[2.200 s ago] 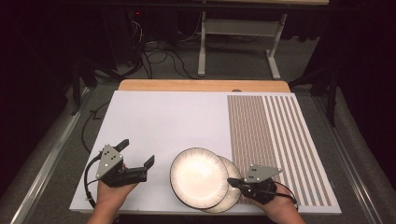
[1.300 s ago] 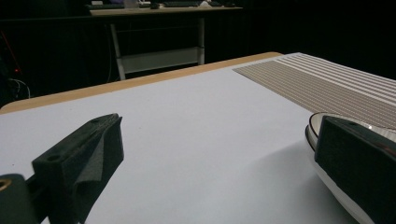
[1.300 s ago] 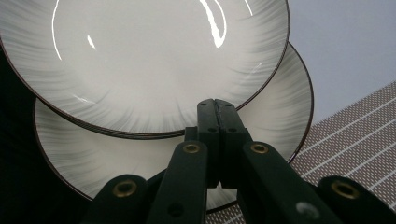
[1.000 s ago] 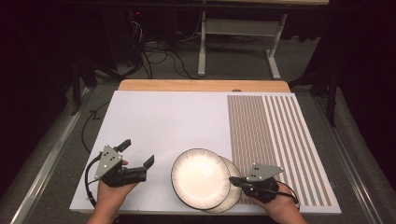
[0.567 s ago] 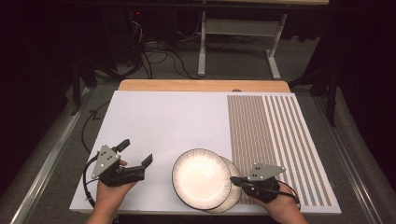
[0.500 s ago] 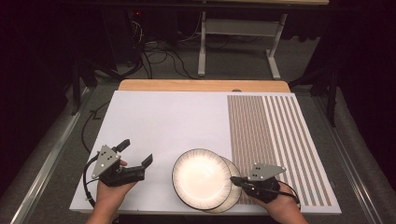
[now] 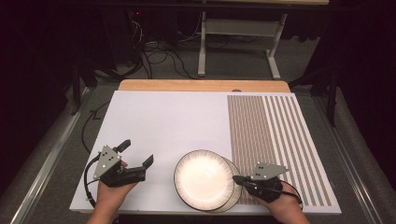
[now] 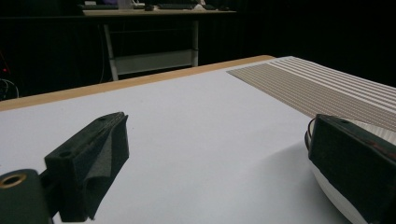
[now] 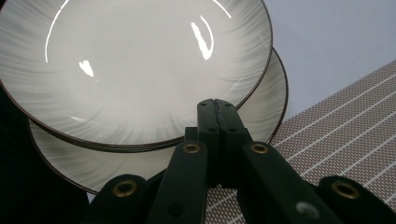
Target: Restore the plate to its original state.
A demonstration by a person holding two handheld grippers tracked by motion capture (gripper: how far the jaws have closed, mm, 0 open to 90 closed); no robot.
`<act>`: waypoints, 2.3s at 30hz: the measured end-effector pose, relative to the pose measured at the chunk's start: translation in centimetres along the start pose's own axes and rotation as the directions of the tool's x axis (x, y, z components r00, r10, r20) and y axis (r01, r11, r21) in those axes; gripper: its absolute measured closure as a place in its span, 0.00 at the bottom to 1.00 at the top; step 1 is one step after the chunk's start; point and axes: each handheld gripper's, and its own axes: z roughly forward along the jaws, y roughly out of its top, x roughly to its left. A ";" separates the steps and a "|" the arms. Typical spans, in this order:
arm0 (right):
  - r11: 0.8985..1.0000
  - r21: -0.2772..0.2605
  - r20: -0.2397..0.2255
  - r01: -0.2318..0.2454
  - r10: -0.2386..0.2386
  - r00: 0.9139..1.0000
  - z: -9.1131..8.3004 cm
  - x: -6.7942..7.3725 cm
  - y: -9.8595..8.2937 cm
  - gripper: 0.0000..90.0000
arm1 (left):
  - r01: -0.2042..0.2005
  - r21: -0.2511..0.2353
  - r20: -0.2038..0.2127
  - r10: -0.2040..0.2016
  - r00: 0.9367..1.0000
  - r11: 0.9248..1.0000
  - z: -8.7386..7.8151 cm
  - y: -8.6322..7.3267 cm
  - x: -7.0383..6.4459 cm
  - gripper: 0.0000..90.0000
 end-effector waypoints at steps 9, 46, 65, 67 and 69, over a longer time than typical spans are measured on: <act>1.000 0.000 0.002 -0.004 0.004 1.000 -0.3 -0.2 -0.2 1.00 | 0.000 0.000 0.004 0.000 1.000 1.000 0.0 0.0 0.0 0.06; 0.997 -0.045 0.058 -0.068 0.071 0.996 -2.3 -1.4 -0.9 1.00 | -0.007 -0.003 0.011 0.007 1.000 1.000 0.0 -0.1 -0.1 0.06; 0.944 -0.256 0.250 -0.209 0.274 0.929 -6.0 -3.7 -2.1 0.59 | -0.016 0.010 0.019 0.016 1.000 1.000 0.2 -0.1 -0.3 0.06; 0.936 -0.278 0.265 -0.214 0.289 0.920 -6.3 -3.8 -2.2 0.52 | -0.017 0.012 0.020 0.017 1.000 1.000 0.2 -0.1 -0.3 0.06; 0.933 -0.290 0.282 -0.215 0.298 0.912 -6.5 -3.9 -2.2 0.44 | -0.017 0.013 0.021 0.017 1.000 1.000 0.3 -0.1 -0.3 0.06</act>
